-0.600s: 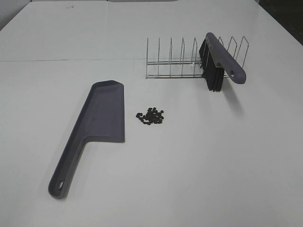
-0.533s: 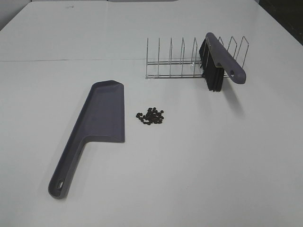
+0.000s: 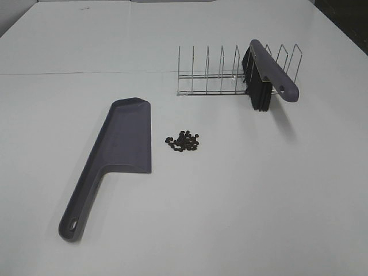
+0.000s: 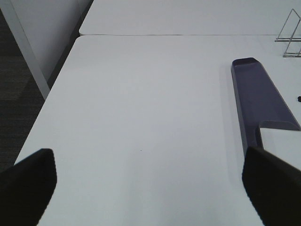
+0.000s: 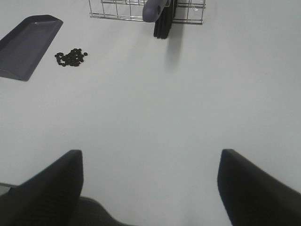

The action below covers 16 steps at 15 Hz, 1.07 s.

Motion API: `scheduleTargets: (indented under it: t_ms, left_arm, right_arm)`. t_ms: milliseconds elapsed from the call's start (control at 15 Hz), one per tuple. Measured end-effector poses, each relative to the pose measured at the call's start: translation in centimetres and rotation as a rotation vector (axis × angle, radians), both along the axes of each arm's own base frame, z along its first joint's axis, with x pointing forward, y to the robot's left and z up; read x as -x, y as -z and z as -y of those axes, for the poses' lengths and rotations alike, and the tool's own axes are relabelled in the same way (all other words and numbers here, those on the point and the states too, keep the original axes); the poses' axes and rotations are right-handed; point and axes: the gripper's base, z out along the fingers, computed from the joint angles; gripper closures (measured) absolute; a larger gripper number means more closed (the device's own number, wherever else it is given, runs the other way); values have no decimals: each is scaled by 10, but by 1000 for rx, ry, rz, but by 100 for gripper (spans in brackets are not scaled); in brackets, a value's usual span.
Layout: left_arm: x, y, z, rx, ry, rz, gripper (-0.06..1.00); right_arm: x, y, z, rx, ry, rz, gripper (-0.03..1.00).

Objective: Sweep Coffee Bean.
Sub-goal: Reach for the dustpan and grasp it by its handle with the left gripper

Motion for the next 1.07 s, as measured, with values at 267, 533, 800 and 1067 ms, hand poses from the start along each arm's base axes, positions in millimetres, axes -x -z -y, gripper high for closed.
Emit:
scheduleTargets:
  t_ms: [267, 533, 800, 1067]
  left_arm:
    - [0, 0, 0, -2, -1, 0, -5]
    - [0, 0, -1, -9, -6, 0, -5]
    - [0, 0, -1, -10, -7, 0, -5]
    - [0, 0, -2, -20, -14, 0, -5]
  right_arm:
    - [0, 0, 0, 0, 0, 0, 31]
    - [0, 0, 0, 0, 0, 0, 31]
    - [0, 0, 0, 0, 0, 0, 31]
    - [0, 0, 0, 0, 0, 0, 31]
